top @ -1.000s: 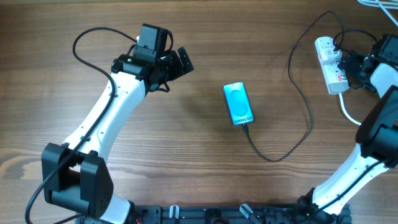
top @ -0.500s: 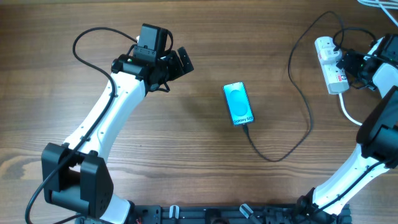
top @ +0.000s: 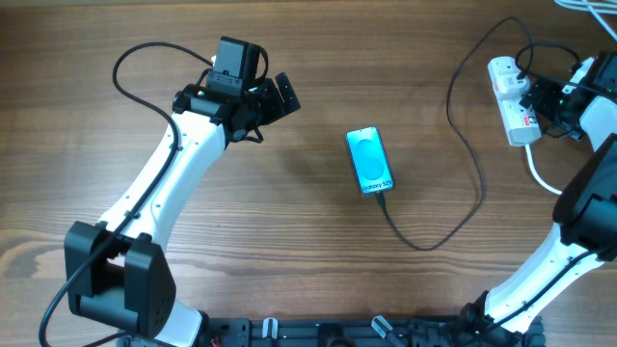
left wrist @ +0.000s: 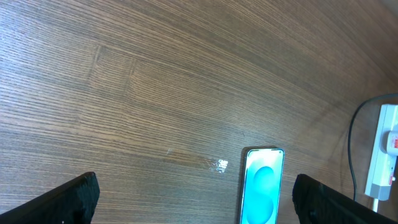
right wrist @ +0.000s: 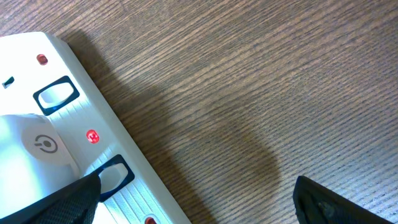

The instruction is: Plug charger to phone and switch on socket

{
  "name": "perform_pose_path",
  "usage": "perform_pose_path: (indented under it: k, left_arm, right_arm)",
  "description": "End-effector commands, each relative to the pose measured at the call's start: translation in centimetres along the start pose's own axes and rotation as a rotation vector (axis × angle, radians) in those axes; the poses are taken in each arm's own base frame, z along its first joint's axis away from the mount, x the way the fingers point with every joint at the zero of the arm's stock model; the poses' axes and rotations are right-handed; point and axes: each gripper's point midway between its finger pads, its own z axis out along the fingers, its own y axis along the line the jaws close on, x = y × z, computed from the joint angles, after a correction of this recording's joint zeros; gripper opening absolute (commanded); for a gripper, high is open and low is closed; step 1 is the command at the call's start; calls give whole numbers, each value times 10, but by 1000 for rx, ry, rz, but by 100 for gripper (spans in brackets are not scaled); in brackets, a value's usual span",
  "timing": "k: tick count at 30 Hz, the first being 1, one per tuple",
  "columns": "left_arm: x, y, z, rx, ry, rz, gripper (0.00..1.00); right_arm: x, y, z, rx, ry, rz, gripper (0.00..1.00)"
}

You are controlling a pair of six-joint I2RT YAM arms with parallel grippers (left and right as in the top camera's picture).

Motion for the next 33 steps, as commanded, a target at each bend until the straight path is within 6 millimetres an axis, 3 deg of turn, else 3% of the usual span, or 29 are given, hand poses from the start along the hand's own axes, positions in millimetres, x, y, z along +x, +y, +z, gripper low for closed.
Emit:
perform_pose_path:
  k: [1, 6, 9, 15, 18, 26, 29, 33]
  left_arm:
    - [-6, 2, -6, -5, -26, 1, 100]
    - [-6, 2, -6, -5, -26, 1, 100]
    - [-6, 2, -6, -5, -26, 2, 100]
    - [-6, 2, -6, -5, -26, 1, 100]
    - [-6, 2, -6, -5, -26, 1, 100]
    - [-6, 2, -6, -5, -26, 1, 100]
    - [-6, 2, -6, -5, -26, 1, 100]
    - [-6, 2, -6, -5, -26, 1, 100]
  right_arm:
    - [31, 8, 15, -20, 97, -56, 100]
    - [31, -6, 14, 53, 97, -56, 100]
    - [17, -7, 3, 49, 70, 10, 100]
    - [-43, 5, -67, 7, -121, 5, 100]
    - [-56, 9, -96, 5, -176, -2, 100]
    - [-19, 5, -93, 19, -30, -11, 100]
    - [-18, 6, -93, 19, -25, -12, 99]
    - [19, 8, -93, -4, 122, -101, 100]
